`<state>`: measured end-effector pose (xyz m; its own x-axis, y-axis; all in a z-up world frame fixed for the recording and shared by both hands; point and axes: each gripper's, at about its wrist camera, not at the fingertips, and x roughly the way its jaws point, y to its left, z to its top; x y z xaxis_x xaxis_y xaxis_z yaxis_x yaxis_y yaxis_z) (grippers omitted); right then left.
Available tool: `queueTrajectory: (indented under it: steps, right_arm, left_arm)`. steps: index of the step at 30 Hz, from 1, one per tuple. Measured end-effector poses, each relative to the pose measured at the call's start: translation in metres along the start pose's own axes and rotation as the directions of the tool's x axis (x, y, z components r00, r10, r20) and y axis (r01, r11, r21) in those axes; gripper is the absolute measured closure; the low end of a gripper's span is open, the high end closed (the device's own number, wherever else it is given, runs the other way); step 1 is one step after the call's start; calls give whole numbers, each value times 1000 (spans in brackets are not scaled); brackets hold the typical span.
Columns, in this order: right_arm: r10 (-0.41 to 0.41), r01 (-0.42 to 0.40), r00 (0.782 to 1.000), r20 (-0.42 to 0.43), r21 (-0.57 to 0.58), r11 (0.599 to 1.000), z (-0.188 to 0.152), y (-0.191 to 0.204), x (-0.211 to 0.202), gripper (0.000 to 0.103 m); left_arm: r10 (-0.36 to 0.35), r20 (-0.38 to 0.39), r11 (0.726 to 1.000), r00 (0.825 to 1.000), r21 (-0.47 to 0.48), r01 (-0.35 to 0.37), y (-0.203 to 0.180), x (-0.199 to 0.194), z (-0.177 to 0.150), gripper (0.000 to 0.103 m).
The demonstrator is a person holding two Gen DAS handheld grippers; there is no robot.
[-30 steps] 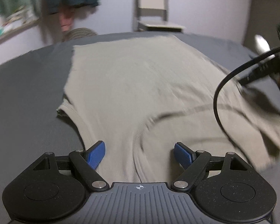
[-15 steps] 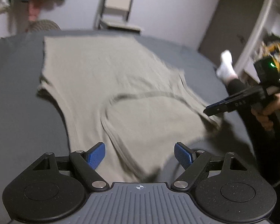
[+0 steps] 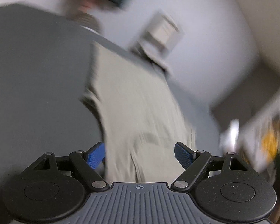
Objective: Fold clothes
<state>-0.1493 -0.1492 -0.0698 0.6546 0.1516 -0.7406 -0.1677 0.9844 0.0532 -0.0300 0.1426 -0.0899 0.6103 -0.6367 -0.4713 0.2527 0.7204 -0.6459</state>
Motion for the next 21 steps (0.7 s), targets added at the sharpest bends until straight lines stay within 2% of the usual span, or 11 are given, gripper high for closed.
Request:
queueTrajectory:
  steps: [2, 3, 6, 7, 9, 10, 11, 12, 13, 15, 21]
  right_arm:
    - [-5, 12, 998, 57, -130, 992, 3, 36, 3, 49]
    - [-6, 23, 996, 85, -205, 978, 3, 58, 8, 49]
    - [-33, 81, 992, 126, -407, 910, 0, 118, 33, 46]
    - [-44, 103, 990, 135, -468, 878, -2, 137, 42, 36]
    - [-68, 146, 985, 161, -551, 821, -4, 167, 57, 22]
    - [-76, 166, 981, 177, -578, 799, -5, 177, 64, 21]
    - [-89, 182, 979, 185, -586, 789, -6, 184, 68, 21]
    - [-102, 197, 976, 190, -594, 780, -6, 191, 73, 16]
    - [-115, 203, 976, 184, -593, 779, -5, 195, 78, 8]
    - [-144, 221, 974, 177, -586, 780, -2, 199, 89, 0]
    - [-206, 280, 960, 191, -592, 756, 2, 214, 101, 0]
  left_arm:
    - [13, 74, 986, 997, -164, 0, 23, -5, 8, 21]
    - [25, 84, 973, 996, -233, -5, 34, -4, 11, 21]
    - [51, 87, 944, 995, -328, -20, 53, 6, 19, 21]
    - [64, 87, 939, 994, -342, -30, 57, 10, 21, 21]
    - [93, 70, 939, 993, -337, -65, 60, 24, 28, 21]
    - [109, 60, 940, 992, -330, -83, 61, 31, 32, 21]
    - [116, 52, 941, 992, -324, -93, 61, 36, 35, 21]
    - [115, 49, 941, 992, -324, -93, 62, 42, 37, 21]
    - [96, 50, 941, 994, -331, -75, 64, 47, 37, 21]
    - [56, 46, 940, 997, -340, -37, 65, 59, 38, 21]
    - [88, -8, 982, 996, -164, -89, 51, 101, 52, 21]
